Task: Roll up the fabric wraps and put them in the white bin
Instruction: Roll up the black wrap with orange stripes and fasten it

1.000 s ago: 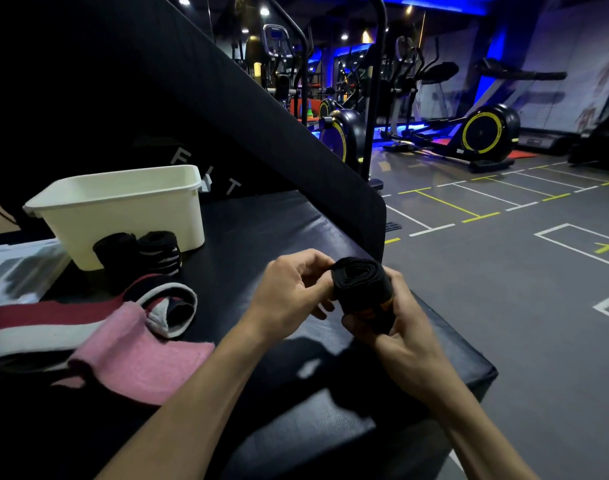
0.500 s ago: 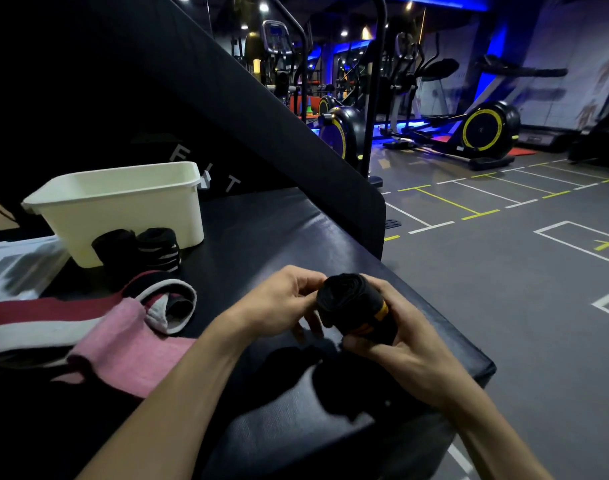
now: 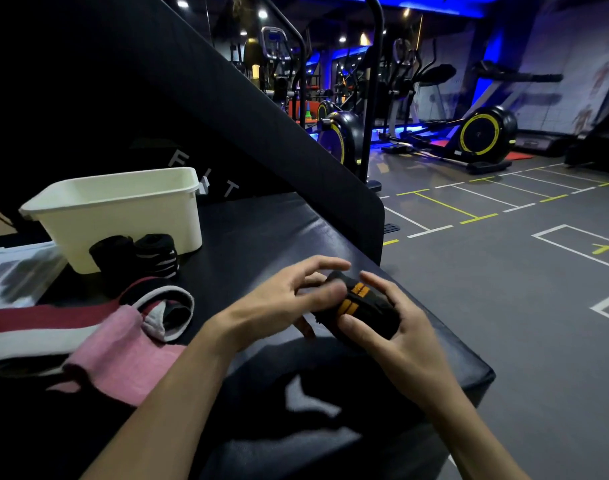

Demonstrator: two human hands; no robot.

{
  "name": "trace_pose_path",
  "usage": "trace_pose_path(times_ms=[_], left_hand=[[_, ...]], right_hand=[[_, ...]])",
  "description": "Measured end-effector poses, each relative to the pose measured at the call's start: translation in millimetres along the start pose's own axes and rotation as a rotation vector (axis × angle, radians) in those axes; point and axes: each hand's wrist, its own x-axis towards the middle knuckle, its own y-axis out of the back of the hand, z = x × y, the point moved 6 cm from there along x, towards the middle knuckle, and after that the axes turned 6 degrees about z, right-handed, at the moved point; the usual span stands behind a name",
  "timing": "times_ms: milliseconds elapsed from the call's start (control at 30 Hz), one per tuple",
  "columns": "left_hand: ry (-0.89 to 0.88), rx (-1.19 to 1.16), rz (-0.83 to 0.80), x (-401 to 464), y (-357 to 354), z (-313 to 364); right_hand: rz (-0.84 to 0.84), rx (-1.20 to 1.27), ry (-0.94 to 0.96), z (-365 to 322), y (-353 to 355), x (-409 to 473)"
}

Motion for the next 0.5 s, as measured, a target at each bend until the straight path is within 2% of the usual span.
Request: trace_pose_path(times_ms=[100,267,500], left_hand=[[-0.06,0.026,0.041,3.4,1.9,1.4],[-0.163,-0.013,0.248,6.1,23.1,3.5],[-0.202,0.122,0.32,3.7,25.7,7.4]], right_hand=[[0.014,-0.006,-0.016,4.1,-1.2,0.9],[0.125,0.263,-0.054,0.0,5.1,3.7],[0.236,0.416,-0.087,5.0,17.9,7.5]])
